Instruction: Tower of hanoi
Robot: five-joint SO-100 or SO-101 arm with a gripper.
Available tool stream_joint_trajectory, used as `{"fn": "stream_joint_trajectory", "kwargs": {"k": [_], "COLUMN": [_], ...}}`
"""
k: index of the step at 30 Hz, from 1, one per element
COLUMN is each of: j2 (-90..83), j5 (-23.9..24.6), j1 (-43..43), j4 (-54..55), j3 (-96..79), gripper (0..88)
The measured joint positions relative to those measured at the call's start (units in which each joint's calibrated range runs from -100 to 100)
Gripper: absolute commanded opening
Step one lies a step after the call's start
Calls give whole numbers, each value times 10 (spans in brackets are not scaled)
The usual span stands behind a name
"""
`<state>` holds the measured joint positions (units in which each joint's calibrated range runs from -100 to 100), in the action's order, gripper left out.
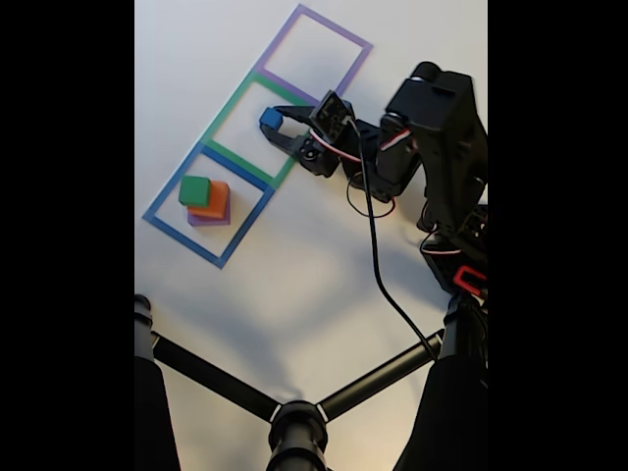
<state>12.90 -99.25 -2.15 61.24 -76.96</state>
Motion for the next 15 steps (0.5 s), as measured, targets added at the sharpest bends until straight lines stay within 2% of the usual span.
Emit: {"fn": "stream_joint_trajectory", "kwargs": {"k": [8, 15], "j2": [-361, -516], "j5": [-8, -8], "j1": [21, 22], "j4": [-428, -745], "j3": [27, 143], "gripper": [11, 10]}}
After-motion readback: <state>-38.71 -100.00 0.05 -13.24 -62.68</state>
